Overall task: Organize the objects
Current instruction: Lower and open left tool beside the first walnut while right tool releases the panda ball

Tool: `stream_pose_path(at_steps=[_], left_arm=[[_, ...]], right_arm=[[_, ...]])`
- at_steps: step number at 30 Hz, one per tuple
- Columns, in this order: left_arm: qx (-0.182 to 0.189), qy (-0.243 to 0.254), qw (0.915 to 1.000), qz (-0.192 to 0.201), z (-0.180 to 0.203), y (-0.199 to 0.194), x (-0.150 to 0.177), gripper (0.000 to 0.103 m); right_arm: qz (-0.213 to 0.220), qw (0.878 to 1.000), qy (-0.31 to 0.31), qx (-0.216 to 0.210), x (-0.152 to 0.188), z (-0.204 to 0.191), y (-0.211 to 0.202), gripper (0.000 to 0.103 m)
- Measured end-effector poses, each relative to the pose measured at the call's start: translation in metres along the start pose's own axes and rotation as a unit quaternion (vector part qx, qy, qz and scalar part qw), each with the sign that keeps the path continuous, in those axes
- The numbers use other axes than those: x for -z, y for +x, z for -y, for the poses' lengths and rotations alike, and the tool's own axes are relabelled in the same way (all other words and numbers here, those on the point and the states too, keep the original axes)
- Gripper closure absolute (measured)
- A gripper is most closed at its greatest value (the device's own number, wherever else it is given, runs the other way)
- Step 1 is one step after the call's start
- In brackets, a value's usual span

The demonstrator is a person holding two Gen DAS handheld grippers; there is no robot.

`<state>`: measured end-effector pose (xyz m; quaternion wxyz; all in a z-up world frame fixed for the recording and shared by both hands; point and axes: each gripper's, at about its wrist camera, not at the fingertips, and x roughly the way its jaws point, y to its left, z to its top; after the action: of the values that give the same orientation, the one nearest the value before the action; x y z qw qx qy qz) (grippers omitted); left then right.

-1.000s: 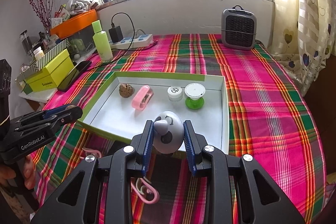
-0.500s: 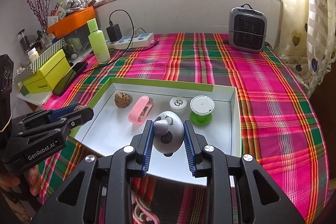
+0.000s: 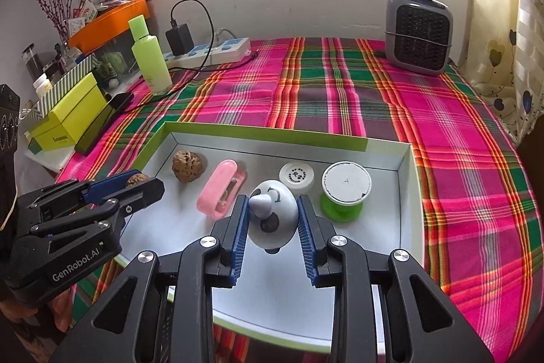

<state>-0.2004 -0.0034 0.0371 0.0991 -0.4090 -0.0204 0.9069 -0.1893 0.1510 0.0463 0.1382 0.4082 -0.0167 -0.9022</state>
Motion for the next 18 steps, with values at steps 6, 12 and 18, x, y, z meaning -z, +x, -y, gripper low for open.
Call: stream_pose_path(at_steps=[6,12,18], left_arm=[[-0.001,0.001,1.0000,-0.007,0.000,0.009,-0.001,0.074],[-0.001,0.007,0.9999,-0.011,0.003,0.015,-0.004,0.074],[-0.001,0.014,0.9998,-0.015,0.007,0.020,-0.005,0.074]], right_arm=[[-0.008,1.000,-0.004,-0.004,-0.002,-0.001,0.010,0.073],[-0.014,1.000,-0.007,-0.005,-0.005,-0.001,0.017,0.073],[-0.016,1.000,-0.009,-0.001,-0.006,0.000,0.021,0.073]])
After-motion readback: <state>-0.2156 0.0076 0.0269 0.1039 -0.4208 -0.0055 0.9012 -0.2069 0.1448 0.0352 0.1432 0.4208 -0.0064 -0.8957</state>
